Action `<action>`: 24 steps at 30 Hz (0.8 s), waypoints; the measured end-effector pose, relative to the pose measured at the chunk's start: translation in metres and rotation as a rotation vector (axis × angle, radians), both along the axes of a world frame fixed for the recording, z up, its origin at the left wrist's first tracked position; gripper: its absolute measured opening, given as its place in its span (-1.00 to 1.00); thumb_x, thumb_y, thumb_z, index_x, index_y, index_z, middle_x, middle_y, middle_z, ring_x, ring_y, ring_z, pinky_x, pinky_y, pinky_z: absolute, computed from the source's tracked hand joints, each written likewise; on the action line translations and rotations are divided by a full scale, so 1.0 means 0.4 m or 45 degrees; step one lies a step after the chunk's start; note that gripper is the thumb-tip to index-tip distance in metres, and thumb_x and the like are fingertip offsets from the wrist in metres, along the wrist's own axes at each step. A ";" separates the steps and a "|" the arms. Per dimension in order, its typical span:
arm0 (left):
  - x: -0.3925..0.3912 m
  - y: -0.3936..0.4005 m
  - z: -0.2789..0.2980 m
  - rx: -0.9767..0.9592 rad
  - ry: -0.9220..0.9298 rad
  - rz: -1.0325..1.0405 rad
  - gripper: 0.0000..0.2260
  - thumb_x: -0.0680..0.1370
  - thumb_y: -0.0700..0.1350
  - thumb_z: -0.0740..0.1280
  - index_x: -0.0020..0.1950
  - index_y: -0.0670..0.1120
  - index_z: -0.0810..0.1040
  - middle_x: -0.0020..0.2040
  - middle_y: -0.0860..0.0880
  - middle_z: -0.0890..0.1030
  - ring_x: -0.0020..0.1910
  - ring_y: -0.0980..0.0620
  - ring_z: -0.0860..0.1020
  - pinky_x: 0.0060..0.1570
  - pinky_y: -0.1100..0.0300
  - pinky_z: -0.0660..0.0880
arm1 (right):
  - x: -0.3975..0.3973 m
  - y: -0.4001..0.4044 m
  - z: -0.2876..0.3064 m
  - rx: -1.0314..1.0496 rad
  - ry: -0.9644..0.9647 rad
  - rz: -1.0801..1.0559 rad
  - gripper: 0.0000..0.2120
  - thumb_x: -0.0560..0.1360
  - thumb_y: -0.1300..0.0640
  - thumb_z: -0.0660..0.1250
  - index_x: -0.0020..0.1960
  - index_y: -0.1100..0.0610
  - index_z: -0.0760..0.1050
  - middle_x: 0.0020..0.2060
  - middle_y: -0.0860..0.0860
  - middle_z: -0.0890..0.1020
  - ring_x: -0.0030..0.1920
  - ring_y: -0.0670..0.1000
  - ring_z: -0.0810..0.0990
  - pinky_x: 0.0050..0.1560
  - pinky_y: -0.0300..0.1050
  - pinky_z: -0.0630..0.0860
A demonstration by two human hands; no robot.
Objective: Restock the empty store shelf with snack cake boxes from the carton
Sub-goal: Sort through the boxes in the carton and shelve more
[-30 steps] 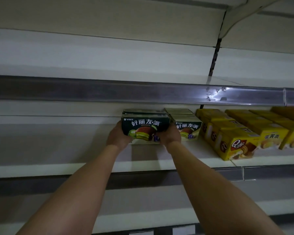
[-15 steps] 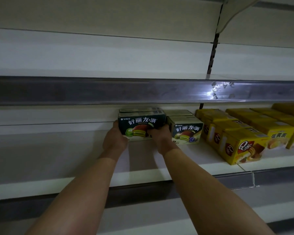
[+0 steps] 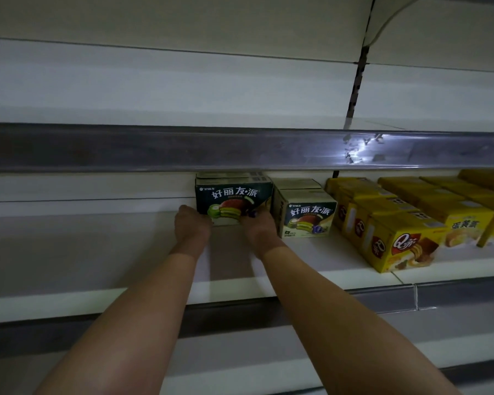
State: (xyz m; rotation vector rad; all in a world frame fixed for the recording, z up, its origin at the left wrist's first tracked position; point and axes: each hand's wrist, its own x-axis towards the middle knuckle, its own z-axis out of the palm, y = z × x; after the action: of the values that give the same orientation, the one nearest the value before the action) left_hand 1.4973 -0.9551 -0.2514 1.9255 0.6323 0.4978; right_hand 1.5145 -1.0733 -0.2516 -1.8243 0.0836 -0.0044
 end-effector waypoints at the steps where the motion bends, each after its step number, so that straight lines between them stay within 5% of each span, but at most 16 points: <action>1: -0.003 -0.003 0.006 -0.001 0.008 -0.026 -0.72 0.52 -0.25 0.31 0.20 -0.31 0.48 0.20 -0.25 0.55 0.17 -0.20 0.52 0.03 0.12 0.46 | -0.008 -0.005 0.005 -0.016 -0.008 0.028 -0.59 0.51 0.23 0.29 0.35 0.15 0.39 0.24 0.14 0.54 0.25 0.17 0.50 0.30 0.10 0.42; 15: -0.127 -0.060 0.049 0.261 0.233 -0.213 -0.63 0.61 -0.08 0.23 0.39 -0.18 0.42 0.42 -0.15 0.40 0.38 -0.13 0.37 0.35 0.13 0.29 | -0.088 -0.141 0.066 -0.633 -0.051 0.337 -0.71 0.59 0.11 0.19 0.23 0.20 0.52 0.19 0.19 0.58 0.18 0.19 0.54 0.00 -0.14 0.43; 24: -0.212 -0.160 0.082 0.418 0.392 -0.301 -0.66 0.62 -0.06 0.20 0.37 -0.15 0.44 0.35 -0.14 0.47 0.31 -0.12 0.43 0.20 0.21 0.33 | -0.189 -0.275 0.088 -0.638 -0.043 0.241 -0.63 0.60 0.01 0.21 0.35 0.10 0.45 0.31 0.09 0.51 0.28 0.10 0.48 0.21 -0.18 0.37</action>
State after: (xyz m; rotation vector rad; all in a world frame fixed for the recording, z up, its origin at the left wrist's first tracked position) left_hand 1.4126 -1.0190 -0.2186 2.3805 0.5286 0.1605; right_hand 1.4388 -1.1833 -0.2165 -2.3257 -0.1262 0.0839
